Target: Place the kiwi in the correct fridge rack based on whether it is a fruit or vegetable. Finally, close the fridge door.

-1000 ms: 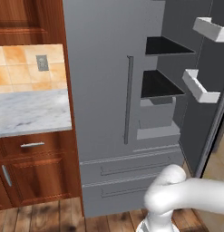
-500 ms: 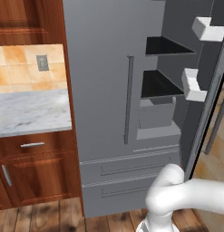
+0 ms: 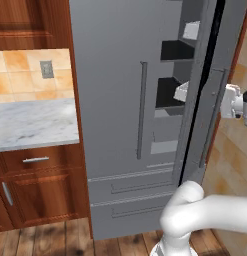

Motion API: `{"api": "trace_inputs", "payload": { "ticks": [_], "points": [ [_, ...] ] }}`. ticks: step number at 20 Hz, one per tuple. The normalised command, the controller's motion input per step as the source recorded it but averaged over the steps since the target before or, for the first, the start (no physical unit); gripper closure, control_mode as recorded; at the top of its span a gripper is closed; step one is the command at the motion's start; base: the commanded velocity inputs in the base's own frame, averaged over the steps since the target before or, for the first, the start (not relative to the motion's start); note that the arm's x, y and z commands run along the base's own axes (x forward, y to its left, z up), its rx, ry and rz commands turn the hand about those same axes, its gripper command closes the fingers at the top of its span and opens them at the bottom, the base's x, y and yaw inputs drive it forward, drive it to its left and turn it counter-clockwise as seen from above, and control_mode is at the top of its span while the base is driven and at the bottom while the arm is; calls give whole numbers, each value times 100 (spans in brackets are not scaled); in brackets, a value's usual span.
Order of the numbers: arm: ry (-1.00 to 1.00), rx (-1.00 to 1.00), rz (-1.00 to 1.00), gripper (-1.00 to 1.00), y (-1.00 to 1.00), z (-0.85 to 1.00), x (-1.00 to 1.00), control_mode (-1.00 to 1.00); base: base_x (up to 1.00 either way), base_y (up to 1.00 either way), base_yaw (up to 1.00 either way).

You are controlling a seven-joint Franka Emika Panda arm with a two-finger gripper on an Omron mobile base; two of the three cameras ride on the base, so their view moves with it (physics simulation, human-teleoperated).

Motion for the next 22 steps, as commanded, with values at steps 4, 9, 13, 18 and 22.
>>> {"api": "trace_inputs", "payload": {
  "ticks": [4, 9, 13, 18, 22],
  "points": [
    [-5, 0, -16, -100, 100, 13, 100, -100, 0, 0, 0],
    [0, -11, -32, -100, 78, 5, 100, -100, 0, 0, 0],
    [1, -11, -38, -100, 44, -1, 100, -100, 0, 0, 0],
    [3, 0, -10, -100, 7, 1, 20, -100, 0, 0, 0],
    [0, 0, 0, -100, 0, 0, -1, -100, 0, 0, 0]
  ]
}}
